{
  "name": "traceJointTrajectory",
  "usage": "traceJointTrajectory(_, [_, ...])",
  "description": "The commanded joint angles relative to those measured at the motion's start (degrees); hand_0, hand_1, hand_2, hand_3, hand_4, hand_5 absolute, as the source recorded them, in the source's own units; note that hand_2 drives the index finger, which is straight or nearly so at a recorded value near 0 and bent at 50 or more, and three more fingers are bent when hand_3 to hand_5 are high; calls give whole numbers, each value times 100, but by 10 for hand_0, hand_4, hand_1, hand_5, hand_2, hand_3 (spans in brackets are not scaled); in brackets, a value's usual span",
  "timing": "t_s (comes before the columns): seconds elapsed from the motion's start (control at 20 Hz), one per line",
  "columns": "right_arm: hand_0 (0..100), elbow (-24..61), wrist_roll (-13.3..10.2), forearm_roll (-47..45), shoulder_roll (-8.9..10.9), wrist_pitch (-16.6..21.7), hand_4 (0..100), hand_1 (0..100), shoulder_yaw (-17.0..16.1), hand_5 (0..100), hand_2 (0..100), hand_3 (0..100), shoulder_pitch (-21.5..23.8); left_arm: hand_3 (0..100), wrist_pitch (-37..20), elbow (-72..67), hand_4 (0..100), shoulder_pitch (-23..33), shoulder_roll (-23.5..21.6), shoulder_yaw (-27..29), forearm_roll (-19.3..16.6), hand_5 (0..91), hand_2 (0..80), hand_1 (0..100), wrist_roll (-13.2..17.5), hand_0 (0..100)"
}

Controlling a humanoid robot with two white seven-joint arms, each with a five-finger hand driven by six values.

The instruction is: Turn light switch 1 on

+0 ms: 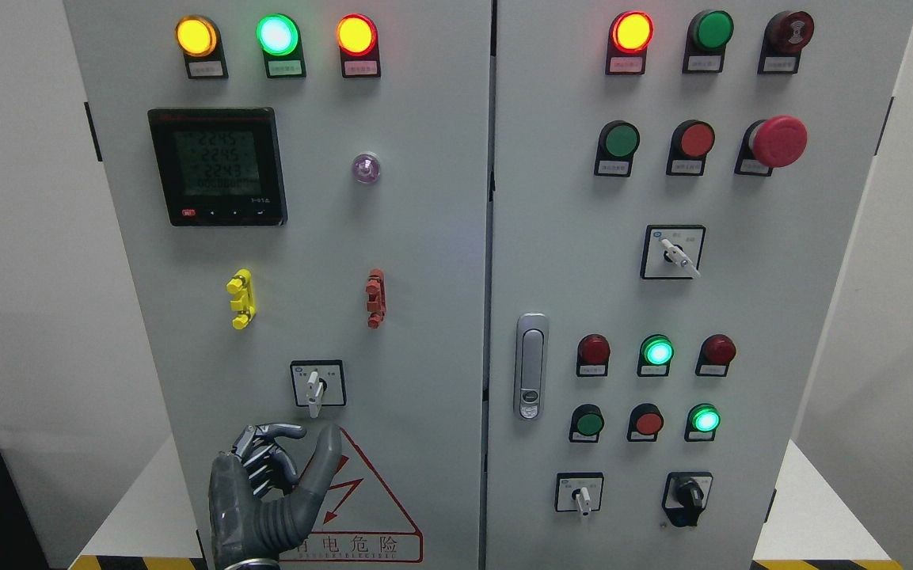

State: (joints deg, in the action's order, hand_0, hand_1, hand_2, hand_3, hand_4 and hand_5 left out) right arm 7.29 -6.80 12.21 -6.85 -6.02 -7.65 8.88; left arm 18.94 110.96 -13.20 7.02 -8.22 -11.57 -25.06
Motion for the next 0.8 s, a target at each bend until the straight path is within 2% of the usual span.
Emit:
traceJointTrajectory(0.0, [54,0,-14,1,0,4,0,0,0,0,0,0,0,1000,101,4,1000,-121,37,5,15,872,555,633,-8,16])
traceJointTrajectory(0.75, [54,0,-5,1,0,4,0,0,0,0,0,0,0,1000,497,4,1000,-429,89,31,15,872,570,641,-8,12])
